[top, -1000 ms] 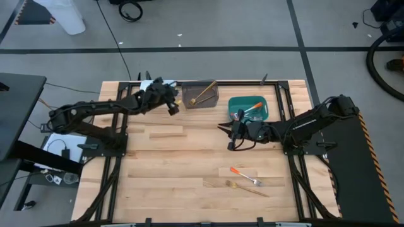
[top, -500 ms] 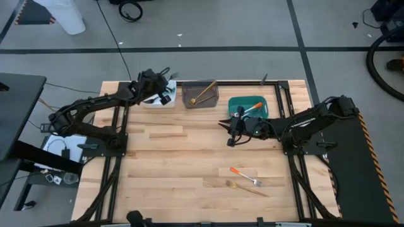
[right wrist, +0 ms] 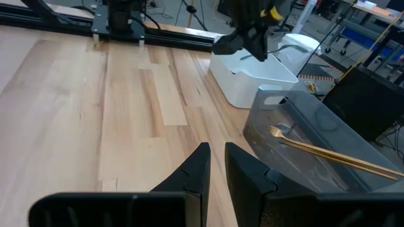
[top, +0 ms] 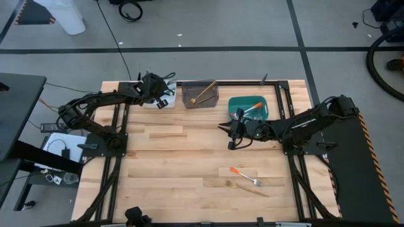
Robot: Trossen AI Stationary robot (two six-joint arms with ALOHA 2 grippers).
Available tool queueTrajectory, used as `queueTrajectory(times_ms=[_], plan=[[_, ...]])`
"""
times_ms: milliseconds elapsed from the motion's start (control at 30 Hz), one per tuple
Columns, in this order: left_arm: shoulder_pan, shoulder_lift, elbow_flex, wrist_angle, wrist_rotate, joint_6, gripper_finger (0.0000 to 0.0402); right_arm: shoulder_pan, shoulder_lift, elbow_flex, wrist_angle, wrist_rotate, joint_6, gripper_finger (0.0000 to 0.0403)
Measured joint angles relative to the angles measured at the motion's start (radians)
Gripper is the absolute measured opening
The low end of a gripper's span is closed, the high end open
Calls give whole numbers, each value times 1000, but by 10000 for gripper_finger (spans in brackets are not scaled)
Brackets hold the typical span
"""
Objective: Sort silverware by color (type)
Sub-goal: Put the blue fork into the white bin
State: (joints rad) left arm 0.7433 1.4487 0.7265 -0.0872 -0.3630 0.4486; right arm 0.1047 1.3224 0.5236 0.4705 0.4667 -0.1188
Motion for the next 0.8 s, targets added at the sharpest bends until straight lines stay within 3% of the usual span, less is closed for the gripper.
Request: queueTrajectory(times_ms=[267,800], plan=[[20,1,0,-180,-36,-31,29,2,0,0,7,1,11,59],[50,93,1,-228,6,-75,28,5,0,0,29,-4,-14,59]])
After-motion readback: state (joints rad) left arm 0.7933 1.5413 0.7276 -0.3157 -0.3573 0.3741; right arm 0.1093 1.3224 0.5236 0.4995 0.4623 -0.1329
